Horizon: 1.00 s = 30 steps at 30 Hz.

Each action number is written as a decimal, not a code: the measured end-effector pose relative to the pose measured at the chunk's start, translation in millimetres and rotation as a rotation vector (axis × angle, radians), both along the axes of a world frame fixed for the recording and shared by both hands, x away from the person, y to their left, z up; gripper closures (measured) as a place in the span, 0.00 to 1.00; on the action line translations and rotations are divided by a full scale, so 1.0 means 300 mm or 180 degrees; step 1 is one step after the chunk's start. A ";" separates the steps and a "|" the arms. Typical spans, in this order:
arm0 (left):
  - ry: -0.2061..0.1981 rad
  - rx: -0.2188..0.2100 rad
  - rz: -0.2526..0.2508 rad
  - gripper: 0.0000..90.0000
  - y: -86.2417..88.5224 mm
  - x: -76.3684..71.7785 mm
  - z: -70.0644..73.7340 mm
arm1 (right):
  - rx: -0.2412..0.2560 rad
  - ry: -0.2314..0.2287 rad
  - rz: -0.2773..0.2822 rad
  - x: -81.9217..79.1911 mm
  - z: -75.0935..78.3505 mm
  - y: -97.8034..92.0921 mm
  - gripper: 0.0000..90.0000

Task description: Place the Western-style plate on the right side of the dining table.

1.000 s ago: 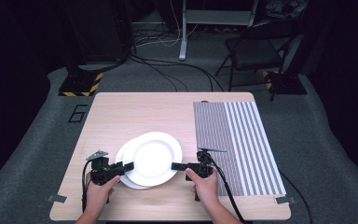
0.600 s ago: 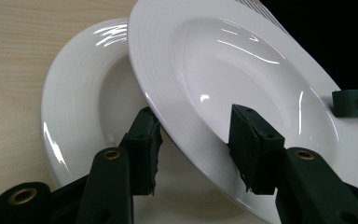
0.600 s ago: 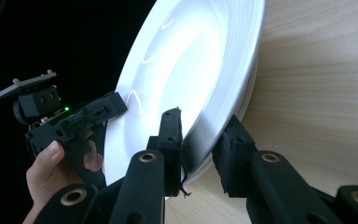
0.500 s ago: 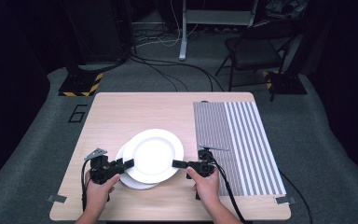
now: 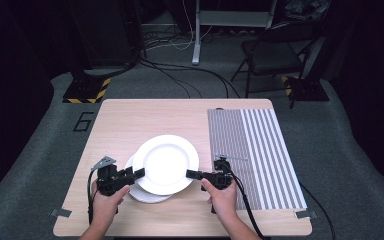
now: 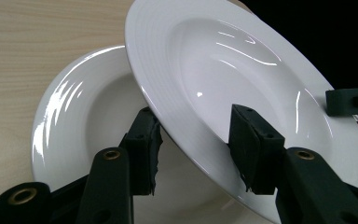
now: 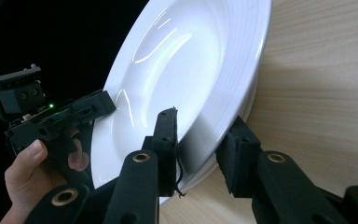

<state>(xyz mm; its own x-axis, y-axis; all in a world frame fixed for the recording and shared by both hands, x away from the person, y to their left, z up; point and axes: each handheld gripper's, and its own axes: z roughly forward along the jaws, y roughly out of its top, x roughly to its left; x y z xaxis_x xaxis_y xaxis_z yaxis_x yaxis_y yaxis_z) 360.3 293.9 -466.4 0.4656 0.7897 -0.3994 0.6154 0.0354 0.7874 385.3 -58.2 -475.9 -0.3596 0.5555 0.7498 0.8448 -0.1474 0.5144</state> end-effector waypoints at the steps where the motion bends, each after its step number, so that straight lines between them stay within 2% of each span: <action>1: -0.0011 0.0000 -0.0004 0.60 -0.003 0.002 0.003 | 0.0000 -0.0009 -0.0002 0.000 0.003 -0.002 0.77; 19: -0.0136 0.0012 -0.0075 0.60 -0.084 0.042 0.031 | -0.0132 -0.0233 -0.0144 -0.005 0.044 -0.069 0.75; 30: -0.0175 -0.0012 -0.0127 0.60 -0.141 0.062 0.036 | -0.0215 -0.0293 -0.0271 -0.011 0.052 -0.115 0.73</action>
<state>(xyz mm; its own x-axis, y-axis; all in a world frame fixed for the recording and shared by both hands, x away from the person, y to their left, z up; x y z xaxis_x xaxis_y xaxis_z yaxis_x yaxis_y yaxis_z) 378.9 251.5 -455.7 0.5180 0.7686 -0.3755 0.5723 0.0149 0.8199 382.0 -92.8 -460.3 -0.3745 0.6352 0.6755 0.7795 -0.1790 0.6003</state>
